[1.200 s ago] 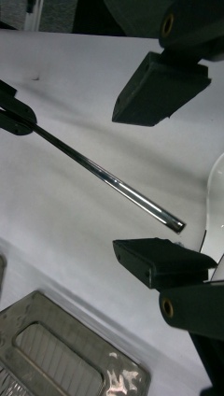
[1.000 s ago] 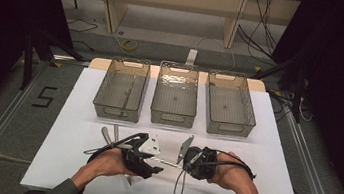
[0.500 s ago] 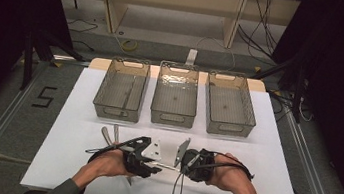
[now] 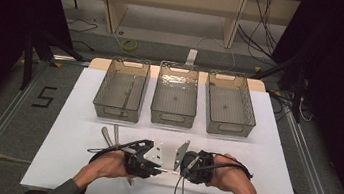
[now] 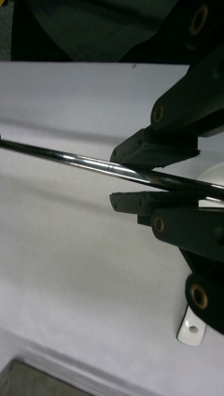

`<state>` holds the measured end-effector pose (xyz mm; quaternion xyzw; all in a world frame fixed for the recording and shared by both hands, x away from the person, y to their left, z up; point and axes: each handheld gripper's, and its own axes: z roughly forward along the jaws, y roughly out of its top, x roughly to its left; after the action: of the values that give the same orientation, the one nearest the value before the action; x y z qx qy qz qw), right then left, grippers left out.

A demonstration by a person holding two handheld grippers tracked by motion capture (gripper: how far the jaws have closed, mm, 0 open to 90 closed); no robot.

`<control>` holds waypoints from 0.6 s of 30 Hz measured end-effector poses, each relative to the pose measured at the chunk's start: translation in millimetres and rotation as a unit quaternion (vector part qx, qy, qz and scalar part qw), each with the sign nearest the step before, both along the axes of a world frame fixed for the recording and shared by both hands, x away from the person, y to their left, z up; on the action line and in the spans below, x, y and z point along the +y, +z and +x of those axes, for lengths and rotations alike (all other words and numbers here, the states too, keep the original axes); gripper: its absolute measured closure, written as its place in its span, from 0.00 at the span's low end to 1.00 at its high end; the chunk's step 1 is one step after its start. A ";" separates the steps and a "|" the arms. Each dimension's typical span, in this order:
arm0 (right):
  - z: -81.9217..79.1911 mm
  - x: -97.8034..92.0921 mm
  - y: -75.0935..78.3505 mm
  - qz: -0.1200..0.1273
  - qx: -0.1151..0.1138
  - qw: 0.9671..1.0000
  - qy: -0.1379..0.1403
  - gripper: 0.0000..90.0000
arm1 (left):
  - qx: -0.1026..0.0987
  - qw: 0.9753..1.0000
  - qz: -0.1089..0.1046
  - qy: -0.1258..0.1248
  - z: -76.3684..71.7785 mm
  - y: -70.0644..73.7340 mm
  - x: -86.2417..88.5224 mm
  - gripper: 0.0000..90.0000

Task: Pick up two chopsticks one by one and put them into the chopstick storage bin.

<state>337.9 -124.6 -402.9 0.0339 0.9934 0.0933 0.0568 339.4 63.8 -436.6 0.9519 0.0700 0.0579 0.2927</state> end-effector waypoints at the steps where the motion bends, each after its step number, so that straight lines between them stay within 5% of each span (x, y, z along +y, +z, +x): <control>1: 0.3 -0.8 -0.2 0.002 0.000 1.000 0.000 0.95 | 0.000 1.000 0.001 -0.005 -1.0 -0.1 -0.5 0.88; 6: 8.0 -9.0 2.5 0.026 -0.003 0.999 -0.018 0.89 | 0.017 1.000 -0.015 -0.009 -1.1 0.3 0.3 0.93; 10: 10.8 -15.4 11.0 0.046 -0.022 0.997 -0.051 0.68 | 0.014 1.000 -0.018 0.015 5.2 1.7 7.4 0.93; 15: 15.2 -23.0 21.0 0.109 -0.038 0.988 -0.105 0.49 | 0.007 0.998 -0.025 0.058 13.1 3.3 16.0 0.93; 18: 17.1 -26.8 21.7 0.128 -0.045 0.982 -0.129 0.45 | 0.017 0.994 -0.048 0.093 18.9 7.3 23.2 0.93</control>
<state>355.0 -151.4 -381.2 0.1641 0.9570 0.2133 0.1084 358.3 87.0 -429.3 0.9271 0.1656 0.0652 0.3299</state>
